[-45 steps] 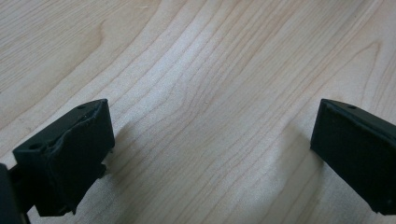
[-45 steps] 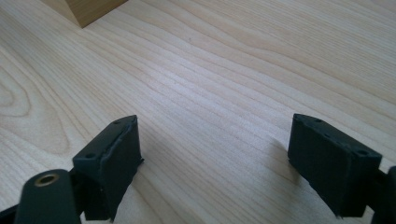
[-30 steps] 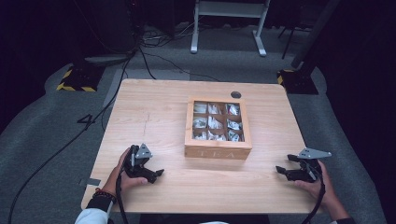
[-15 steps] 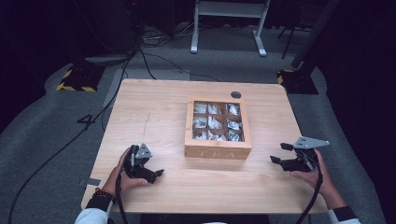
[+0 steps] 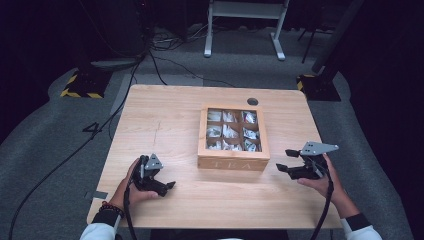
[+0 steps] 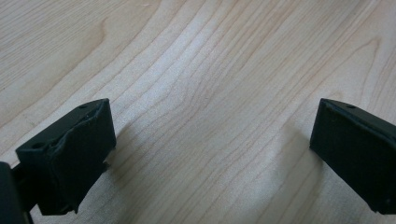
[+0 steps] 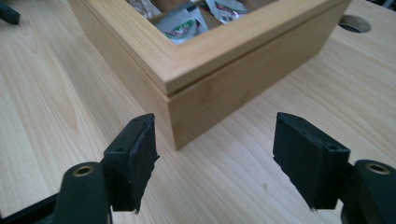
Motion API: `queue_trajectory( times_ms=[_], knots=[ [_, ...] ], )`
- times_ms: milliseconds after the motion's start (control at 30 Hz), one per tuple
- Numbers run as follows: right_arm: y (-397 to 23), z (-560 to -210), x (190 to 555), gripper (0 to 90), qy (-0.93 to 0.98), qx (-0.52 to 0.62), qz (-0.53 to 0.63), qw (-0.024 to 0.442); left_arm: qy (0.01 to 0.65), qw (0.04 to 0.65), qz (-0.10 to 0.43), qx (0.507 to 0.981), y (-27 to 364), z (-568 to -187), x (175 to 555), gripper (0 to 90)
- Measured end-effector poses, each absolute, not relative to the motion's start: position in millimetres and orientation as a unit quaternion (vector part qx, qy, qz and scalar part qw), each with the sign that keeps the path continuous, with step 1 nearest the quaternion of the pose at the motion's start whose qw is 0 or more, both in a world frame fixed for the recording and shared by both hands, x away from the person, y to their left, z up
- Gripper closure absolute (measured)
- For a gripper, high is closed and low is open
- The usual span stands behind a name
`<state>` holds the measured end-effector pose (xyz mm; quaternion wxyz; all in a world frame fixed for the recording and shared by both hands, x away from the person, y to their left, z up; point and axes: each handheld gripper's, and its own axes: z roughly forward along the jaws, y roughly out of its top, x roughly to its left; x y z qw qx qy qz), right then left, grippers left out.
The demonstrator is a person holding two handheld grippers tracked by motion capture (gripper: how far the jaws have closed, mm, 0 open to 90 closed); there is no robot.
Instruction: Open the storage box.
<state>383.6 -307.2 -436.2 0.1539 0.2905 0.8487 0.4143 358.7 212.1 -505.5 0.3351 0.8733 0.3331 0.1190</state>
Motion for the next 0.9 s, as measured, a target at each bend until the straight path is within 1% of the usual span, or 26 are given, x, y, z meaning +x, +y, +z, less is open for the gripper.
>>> queue_trajectory(
  times_ms=[267,467,633,667,767,900],
  knots=[
    [-285,-435,390,32.3,0.855,0.278,0.414,0.143,0.333,0.335,0.119,0.873,212,-505,359,0.6],
    [-273,-441,397,35.5,0.860,0.281,0.405,0.135,0.333,0.335,0.119,0.873,212,-505,359,0.6],
    [-269,-444,401,38.0,0.861,0.286,0.398,0.136,0.333,0.335,0.119,0.873,212,-505,359,0.6],
    [-268,-446,403,38.3,0.860,0.288,0.402,0.126,0.333,0.335,0.119,0.873,212,-505,359,0.5],
    [-267,-447,404,38.5,0.859,0.288,0.405,0.123,0.333,0.335,0.119,0.873,212,-505,359,0.6],
    [-265,-446,403,41.6,0.855,0.286,0.414,0.125,0.337,0.334,0.119,0.872,211,-505,358,0.5]
  ],
)
